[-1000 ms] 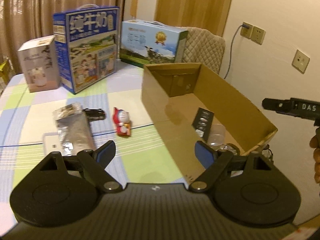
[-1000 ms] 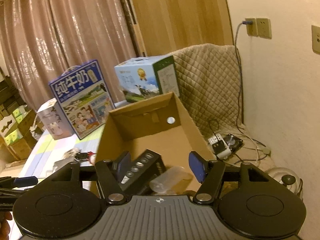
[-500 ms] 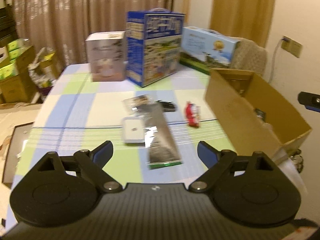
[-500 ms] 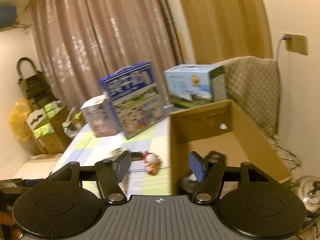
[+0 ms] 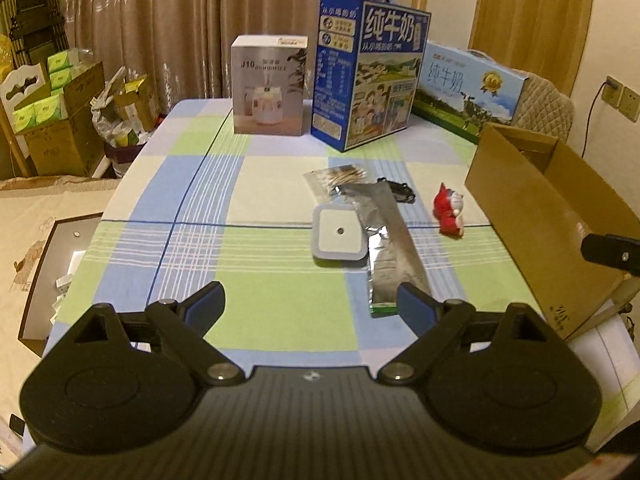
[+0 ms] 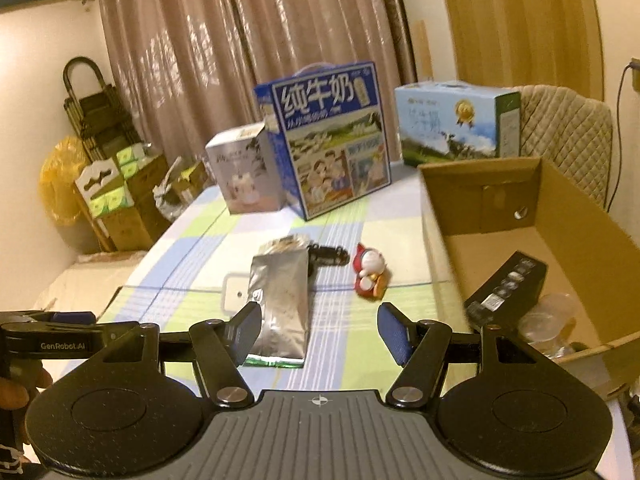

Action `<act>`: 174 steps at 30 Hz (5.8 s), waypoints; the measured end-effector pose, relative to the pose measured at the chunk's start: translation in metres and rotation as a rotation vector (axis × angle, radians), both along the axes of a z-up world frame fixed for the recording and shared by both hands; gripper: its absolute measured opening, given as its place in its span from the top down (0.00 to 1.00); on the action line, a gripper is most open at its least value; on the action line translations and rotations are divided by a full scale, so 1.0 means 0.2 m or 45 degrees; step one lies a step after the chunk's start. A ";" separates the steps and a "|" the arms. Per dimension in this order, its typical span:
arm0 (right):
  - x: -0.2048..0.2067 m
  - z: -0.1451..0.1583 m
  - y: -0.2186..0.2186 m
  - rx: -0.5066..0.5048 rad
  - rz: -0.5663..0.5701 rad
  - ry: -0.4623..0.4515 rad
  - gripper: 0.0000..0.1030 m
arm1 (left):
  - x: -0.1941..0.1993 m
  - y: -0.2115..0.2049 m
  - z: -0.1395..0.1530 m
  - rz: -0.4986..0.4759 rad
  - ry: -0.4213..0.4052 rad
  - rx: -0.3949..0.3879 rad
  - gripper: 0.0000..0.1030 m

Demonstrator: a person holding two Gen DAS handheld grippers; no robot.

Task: Organize objects
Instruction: 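Withdraw both tools from the cardboard box back over the table, then lower the right tool onto the silver foil bag and close on it, then grasp the white square night light with the left tool while the right tool holds the foil bag, then lift the night light and foil bag off the table with both tools, then carry the night light and foil bag toward the cardboard box with both tools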

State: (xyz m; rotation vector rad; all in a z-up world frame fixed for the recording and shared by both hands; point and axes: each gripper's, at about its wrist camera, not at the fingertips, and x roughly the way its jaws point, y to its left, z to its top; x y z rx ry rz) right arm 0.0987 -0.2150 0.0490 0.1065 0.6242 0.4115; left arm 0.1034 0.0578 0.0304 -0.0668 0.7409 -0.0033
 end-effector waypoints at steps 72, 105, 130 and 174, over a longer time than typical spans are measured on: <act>0.77 -0.66 0.57 -0.094 0.151 0.272 0.20 | 0.56 0.27 -0.37 0.090 0.064 -0.002 0.06; 0.77 -0.66 0.34 -0.190 0.073 0.297 0.35 | 0.80 -0.07 -0.46 -0.102 0.051 -0.049 0.18; 0.80 -0.65 0.34 -0.144 0.131 0.284 0.31 | 0.79 -0.04 -0.49 -0.173 0.118 0.082 0.41; 0.75 -0.54 0.40 -0.232 0.102 0.239 0.56 | 0.66 -0.05 -0.40 -0.181 0.144 0.063 0.41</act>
